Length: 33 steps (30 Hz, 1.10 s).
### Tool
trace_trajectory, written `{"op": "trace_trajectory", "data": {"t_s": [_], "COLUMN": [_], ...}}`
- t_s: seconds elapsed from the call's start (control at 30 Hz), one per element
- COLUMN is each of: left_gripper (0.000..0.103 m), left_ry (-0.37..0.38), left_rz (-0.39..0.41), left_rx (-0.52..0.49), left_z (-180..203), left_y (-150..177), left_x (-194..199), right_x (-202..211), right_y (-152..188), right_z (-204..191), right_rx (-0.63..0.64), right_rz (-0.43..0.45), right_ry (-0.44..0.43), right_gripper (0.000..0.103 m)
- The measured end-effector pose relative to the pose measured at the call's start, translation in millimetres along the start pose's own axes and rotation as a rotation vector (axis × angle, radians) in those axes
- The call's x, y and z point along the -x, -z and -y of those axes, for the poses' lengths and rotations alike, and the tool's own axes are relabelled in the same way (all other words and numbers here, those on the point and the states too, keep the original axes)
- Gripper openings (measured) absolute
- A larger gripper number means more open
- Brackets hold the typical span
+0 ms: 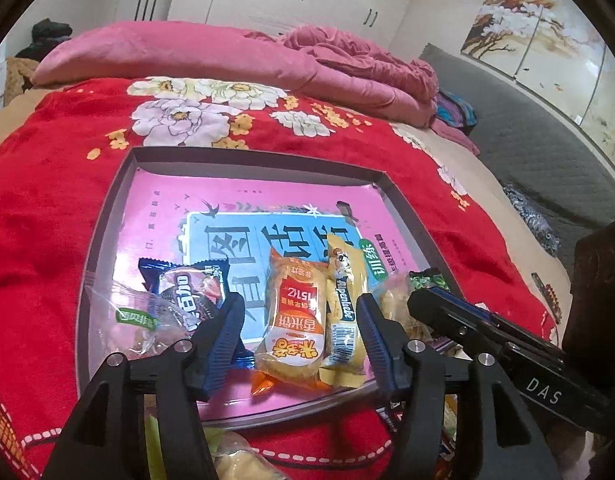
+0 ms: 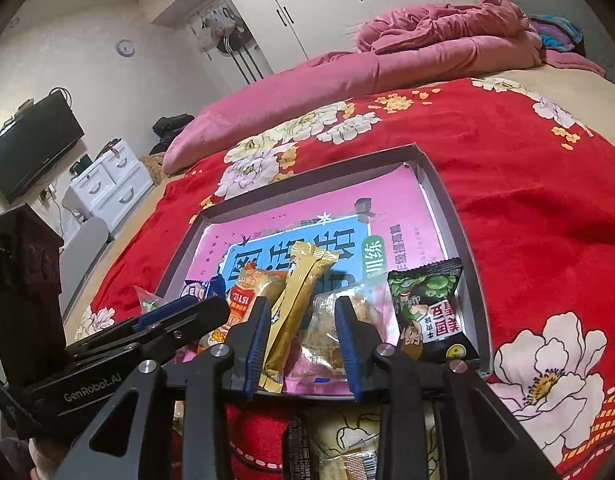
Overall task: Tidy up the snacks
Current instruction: 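Lower both packets into the tray beside the other snacks and open both grippers, then withdraw both grippers from the tray toward the remaining snacks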
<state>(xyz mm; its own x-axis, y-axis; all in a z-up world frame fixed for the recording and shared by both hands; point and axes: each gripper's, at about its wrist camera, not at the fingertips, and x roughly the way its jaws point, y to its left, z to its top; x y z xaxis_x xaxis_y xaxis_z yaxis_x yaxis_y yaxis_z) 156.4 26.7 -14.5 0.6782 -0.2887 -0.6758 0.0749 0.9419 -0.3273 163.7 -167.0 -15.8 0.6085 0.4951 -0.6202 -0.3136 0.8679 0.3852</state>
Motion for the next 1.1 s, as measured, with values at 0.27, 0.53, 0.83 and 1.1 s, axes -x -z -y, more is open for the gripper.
{"op": "trace_trajectory", "data": {"t_s": [0.27,0.53,0.83,1.1], "left_gripper": [0.074,0.074,0.075,0.075], "left_ry": [-0.005,-0.017,-0.019,-0.06], "left_rz": [0.038,0.056,0.074,0.092], "left_rx": [0.006,0.012,-0.007,-0.01], "left_z": [-3,-5,-1,2], "left_y": [-1,-1,2,6], "left_x": [11,17,29,36], "right_x": [9,14,20,27], "right_y": [-3,-4,-5,-4], "right_z": [2,10,15,17], "right_rx": [0.006,-0.009,0.0,0.018], "right_rz": [0.029,0.038,0.042,0.048], "right_ry": [0.011,0.026,0.045,0.063], "right_gripper": [0.051,0.052,0.053,0.058]}}
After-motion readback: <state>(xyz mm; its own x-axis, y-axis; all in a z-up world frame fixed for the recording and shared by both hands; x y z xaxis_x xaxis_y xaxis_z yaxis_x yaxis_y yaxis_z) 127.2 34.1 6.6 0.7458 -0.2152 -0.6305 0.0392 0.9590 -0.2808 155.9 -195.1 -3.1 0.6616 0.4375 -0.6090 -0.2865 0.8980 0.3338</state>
